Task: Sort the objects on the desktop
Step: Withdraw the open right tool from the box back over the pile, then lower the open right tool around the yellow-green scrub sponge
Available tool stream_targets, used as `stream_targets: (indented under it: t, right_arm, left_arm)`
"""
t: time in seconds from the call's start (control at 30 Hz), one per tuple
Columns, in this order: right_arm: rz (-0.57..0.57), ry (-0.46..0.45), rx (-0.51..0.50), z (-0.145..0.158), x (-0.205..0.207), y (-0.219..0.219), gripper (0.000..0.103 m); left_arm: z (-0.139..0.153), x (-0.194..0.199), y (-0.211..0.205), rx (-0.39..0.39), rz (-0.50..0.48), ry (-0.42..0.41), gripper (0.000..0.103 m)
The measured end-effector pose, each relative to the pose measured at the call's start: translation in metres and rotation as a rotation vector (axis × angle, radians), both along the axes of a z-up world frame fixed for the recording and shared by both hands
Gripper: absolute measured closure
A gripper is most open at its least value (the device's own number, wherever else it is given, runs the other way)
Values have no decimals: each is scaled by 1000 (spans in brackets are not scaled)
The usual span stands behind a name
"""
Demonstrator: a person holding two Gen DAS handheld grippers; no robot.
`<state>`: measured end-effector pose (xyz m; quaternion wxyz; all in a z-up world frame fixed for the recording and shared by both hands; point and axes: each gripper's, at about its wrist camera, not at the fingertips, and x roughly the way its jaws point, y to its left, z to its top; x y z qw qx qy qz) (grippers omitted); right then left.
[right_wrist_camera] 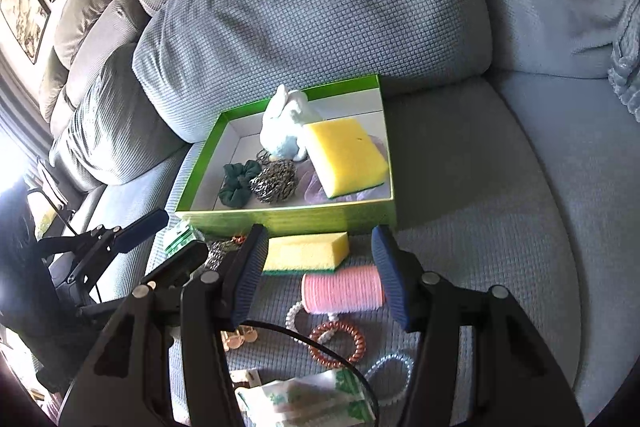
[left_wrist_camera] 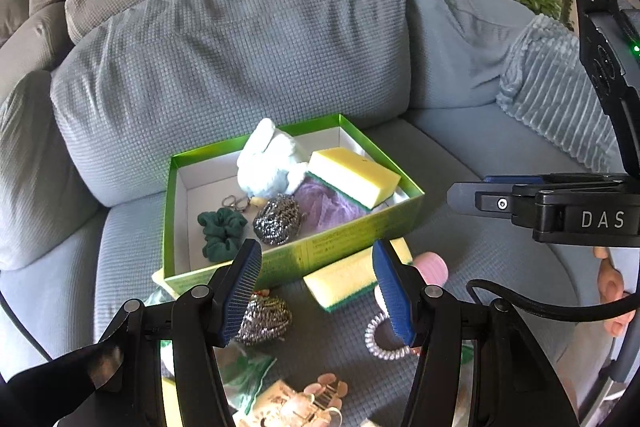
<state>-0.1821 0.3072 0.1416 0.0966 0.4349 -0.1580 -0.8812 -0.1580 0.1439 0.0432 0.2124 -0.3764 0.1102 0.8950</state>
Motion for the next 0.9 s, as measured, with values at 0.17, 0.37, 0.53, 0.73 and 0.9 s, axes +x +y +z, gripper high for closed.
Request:
stream_targets:
  t: [0.17, 0.37, 0.53, 0.73, 0.9]
  right_arm:
    - [8, -2, 2, 1, 10, -2, 50]
    - [15, 3, 3, 6, 20, -3, 50]
    - [19, 10, 1, 11, 30, -2, 50]
    - [10, -7, 5, 4, 38, 2, 49]
    - [6, -34, 5, -10, 38, 2, 49]
  left_arm:
    - [5, 10, -7, 4, 5, 2, 44]
    - [14, 20, -10, 14, 5, 12, 44]
    - [17, 31, -6, 19, -11, 15, 44]
    - [6, 37, -2, 14, -10, 7, 44]
    - [-7, 41, 2, 3, -21, -10, 44]
